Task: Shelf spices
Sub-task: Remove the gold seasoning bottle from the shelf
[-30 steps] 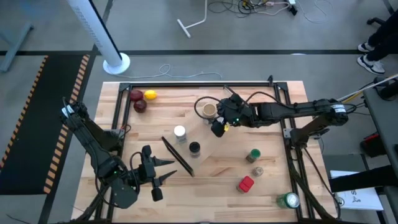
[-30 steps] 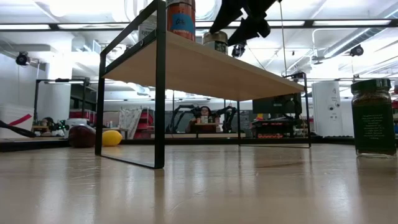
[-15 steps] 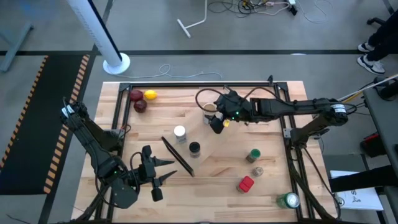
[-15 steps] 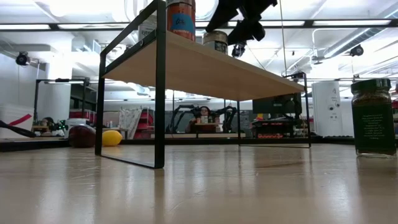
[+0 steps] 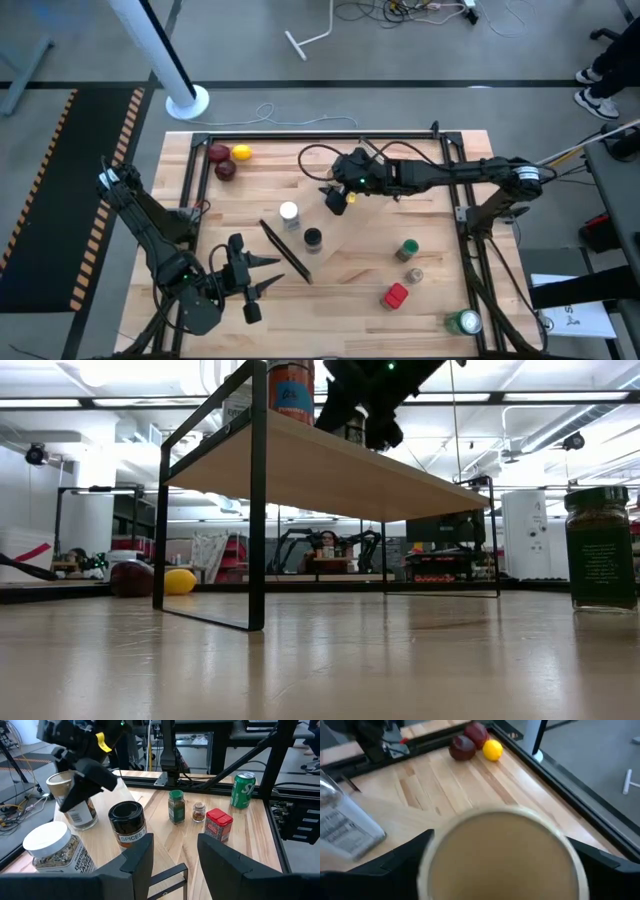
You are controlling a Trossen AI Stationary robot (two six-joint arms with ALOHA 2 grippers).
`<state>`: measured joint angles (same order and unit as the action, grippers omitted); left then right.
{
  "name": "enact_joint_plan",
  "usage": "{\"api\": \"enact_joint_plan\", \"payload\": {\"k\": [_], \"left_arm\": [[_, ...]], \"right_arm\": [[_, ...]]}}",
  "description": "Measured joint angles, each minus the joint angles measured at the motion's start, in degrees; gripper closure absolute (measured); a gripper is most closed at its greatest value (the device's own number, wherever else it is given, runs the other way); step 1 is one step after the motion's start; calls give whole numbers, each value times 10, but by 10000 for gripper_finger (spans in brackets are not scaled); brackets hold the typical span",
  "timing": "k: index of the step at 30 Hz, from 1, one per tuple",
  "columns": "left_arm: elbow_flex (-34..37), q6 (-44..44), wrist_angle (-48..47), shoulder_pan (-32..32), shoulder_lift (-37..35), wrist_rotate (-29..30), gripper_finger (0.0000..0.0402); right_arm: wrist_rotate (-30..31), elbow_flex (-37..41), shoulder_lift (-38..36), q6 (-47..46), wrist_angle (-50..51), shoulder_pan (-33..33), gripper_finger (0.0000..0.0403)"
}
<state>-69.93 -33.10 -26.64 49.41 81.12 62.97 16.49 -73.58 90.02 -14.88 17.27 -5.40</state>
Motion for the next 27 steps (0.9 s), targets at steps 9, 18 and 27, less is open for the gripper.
{"api": "enact_joint_plan", "payload": {"k": [9,18,27], "left_arm": [[0,-5,-7,1,0,-16,260],[0,-5,-6,1,0,-16,260],[3,-11,-9,2,0,-21,260]], "right_arm": [[0,-2,13,8,-18,-8,96],[-3,-3,17,9,-18,-9,159],[-21,-22,-31,-9,84,12,159]]}}
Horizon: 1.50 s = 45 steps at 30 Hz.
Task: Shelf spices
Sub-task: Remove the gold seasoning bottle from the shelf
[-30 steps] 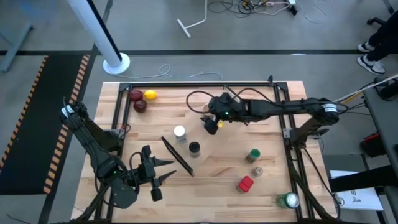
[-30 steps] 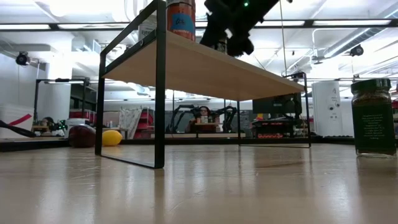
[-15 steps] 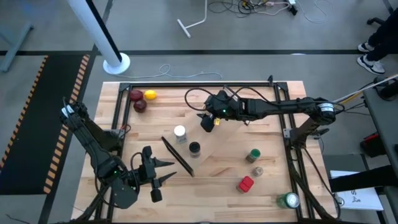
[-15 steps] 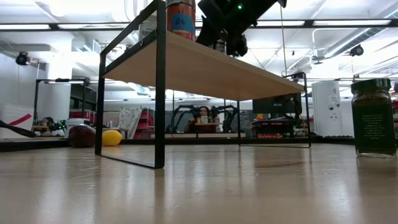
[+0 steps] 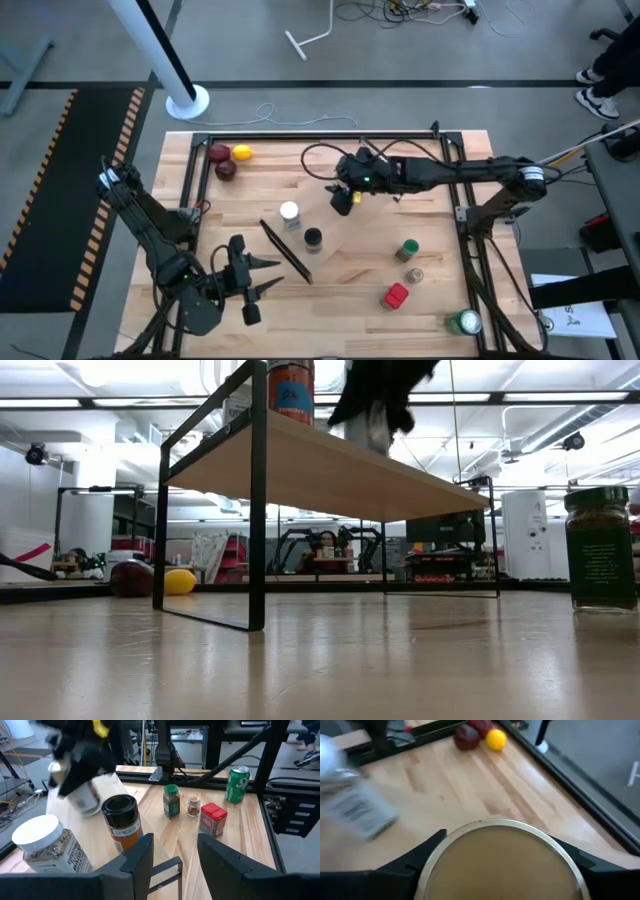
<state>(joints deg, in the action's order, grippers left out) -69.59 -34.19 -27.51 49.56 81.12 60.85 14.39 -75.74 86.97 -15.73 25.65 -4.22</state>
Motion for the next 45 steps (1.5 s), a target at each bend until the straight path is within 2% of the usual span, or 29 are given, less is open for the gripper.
{"api": "enact_joint_plan", "payload": {"k": [4,9,16,21,25,36,45], "left_arm": [[9,-10,0,0,0,-3,260],[16,-23,0,0,0,-3,260],[16,-23,10,1,0,-4,260],[16,-20,16,1,0,-3,260],[16,-6,32,1,0,0,260],[15,22,51,1,0,2,260],[15,20,52,3,0,1,260]], "right_arm": [[2,-23,-47,-3,73,49,159],[10,-23,-81,-53,134,144,159],[144,-7,-76,-174,178,316,159],[238,7,-47,-260,174,393,159],[271,12,-7,-311,174,411,159],[277,13,116,-382,173,414,159],[265,44,150,-430,159,421,159]]}}
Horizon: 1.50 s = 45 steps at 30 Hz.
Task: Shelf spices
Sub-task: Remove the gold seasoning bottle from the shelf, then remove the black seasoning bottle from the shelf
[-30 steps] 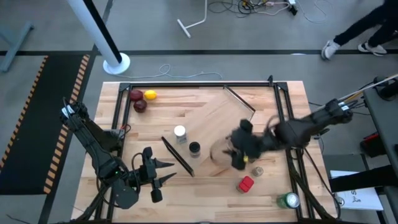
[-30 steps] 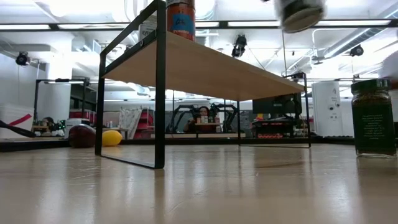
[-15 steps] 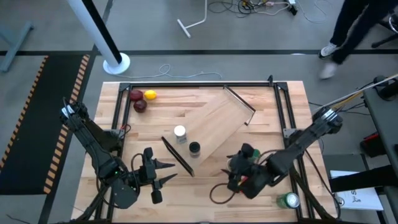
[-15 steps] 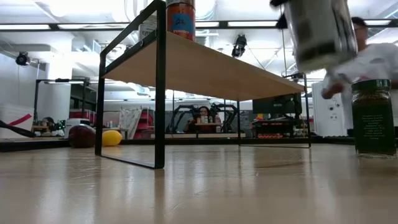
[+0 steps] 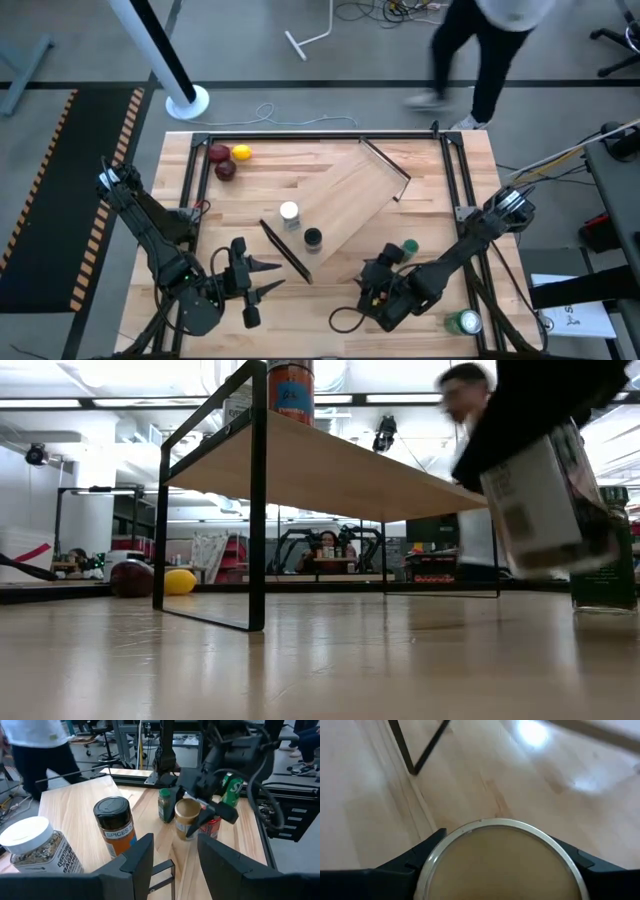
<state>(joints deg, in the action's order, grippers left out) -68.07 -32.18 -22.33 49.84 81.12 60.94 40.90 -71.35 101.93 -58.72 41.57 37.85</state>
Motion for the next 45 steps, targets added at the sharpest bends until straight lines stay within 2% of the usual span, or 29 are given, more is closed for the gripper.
{"api": "enact_joint_plan", "payload": {"k": [5,12,15,24,30,37,45], "left_arm": [[1,0,1,0,0,0,260],[1,-1,1,0,0,0,260],[1,-1,1,0,0,0,260],[1,0,1,0,0,-1,260],[3,0,0,0,0,-7,260],[3,1,-1,0,0,-9,260],[4,24,-1,-4,0,-26,260]], "right_arm": [[5,61,-15,-8,-60,0,159],[34,167,-46,44,-252,-7,159],[42,194,-52,52,-287,-14,156],[71,210,-68,44,-303,-14,107],[67,210,-140,67,-286,-11,86],[62,208,-219,127,-299,-2,89],[40,171,-235,192,-298,2,104]]}}
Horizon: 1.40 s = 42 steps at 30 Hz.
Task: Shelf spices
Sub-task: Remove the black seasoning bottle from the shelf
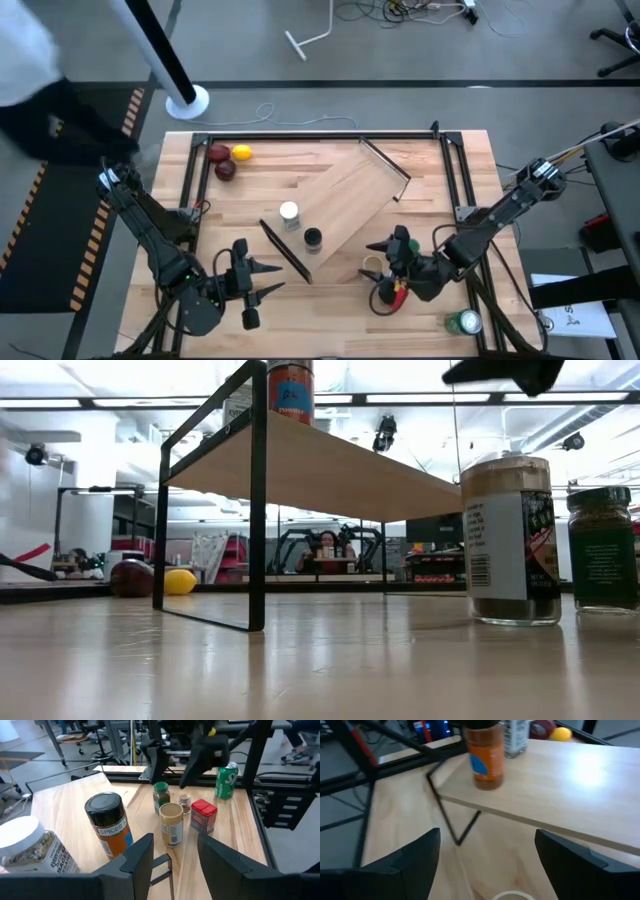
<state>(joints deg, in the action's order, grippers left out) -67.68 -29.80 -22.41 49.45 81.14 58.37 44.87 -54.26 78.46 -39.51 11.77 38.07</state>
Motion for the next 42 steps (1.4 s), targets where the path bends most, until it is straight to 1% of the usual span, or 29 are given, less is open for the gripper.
{"api": "enact_joint_plan", "payload": {"k": [5,8,10,17,20,24,30,34,38,42], "left_arm": [[0,2,0,-13,1,-7,260],[1,2,-1,-25,1,-52,260],[6,-5,0,-34,1,-72,260],[23,-9,4,-74,2,-73,260],[23,-8,5,-94,2,-73,253],[23,-7,5,-114,2,-73,228],[23,-9,4,-137,2,-75,169],[23,-9,5,-152,2,-101,136],[23,1,5,-167,15,-106,115],[23,3,5,-181,27,-106,109]], "right_arm": [[-5,-21,3,21,0,15,115],[1,-30,2,44,3,18,122],[2,-35,0,52,5,17,127],[2,-39,0,65,19,17,140],[2,-39,0,65,20,17,143],[2,-39,0,65,20,17,144],[2,-39,0,65,20,17,137],[2,-39,0,65,19,17,136],[2,-39,0,65,19,17,143],[2,-39,0,65,19,18,151]]}}
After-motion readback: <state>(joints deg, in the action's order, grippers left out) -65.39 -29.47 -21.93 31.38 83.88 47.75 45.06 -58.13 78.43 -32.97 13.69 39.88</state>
